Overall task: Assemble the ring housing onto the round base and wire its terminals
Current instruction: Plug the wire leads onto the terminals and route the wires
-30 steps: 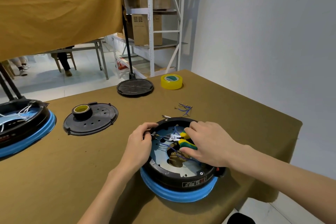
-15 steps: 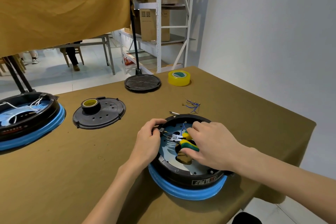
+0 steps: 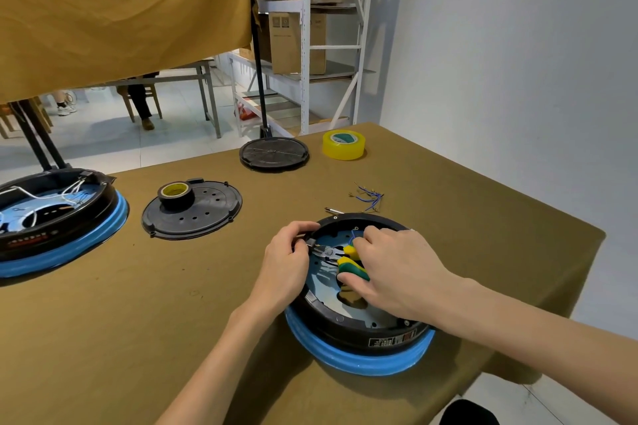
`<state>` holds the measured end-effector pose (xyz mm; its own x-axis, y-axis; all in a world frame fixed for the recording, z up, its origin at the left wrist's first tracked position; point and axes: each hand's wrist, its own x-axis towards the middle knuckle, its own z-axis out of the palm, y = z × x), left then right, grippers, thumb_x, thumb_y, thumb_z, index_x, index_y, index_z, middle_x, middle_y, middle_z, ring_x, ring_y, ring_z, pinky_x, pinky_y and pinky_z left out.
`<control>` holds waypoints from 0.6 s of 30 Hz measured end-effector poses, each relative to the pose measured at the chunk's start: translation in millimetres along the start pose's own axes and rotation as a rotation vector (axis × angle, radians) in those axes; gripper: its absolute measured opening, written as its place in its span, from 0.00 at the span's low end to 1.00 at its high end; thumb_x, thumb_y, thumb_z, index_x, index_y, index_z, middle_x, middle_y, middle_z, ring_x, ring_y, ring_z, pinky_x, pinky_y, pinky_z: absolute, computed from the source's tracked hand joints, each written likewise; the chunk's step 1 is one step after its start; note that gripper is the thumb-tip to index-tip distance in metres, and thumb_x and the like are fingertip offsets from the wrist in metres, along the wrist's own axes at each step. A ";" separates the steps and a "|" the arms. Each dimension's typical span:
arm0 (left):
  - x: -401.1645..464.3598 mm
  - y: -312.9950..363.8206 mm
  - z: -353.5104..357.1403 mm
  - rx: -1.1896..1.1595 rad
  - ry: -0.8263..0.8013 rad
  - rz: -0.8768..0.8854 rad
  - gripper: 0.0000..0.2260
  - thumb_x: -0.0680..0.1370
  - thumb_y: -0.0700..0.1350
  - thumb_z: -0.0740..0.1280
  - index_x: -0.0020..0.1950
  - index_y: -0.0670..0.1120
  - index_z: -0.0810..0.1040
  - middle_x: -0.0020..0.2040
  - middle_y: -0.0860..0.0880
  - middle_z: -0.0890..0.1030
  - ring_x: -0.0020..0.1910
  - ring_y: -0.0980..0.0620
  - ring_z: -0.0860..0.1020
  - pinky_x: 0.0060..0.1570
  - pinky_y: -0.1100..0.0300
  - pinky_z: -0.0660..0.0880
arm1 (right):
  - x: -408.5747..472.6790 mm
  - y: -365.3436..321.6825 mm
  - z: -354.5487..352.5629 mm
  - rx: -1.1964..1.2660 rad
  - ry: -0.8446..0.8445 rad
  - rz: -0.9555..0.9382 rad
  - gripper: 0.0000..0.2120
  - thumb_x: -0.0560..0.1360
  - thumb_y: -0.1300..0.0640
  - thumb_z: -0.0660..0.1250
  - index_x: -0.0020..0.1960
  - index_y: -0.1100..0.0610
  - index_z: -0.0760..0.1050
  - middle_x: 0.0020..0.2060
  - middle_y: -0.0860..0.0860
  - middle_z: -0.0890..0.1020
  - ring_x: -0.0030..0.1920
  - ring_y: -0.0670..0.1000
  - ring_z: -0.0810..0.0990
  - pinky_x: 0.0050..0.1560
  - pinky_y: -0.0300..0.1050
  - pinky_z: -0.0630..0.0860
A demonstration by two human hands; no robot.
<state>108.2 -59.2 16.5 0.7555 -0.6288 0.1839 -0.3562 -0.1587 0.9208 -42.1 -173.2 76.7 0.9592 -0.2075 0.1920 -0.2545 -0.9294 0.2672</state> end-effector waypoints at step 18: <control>-1.3 1.8 0.0 0.000 -0.004 0.002 0.18 0.84 0.36 0.55 0.66 0.50 0.79 0.62 0.52 0.80 0.64 0.55 0.77 0.66 0.49 0.76 | 1.1 -5.2 -14.6 -0.035 -0.034 -0.002 0.26 0.81 0.34 0.55 0.56 0.55 0.75 0.47 0.51 0.74 0.44 0.53 0.72 0.40 0.47 0.67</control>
<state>106.5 -58.7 18.0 0.7522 -0.6326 0.1845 -0.3581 -0.1574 0.9203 -41.6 -164.2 89.4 0.9632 -0.2164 0.1595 -0.2561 -0.9189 0.3002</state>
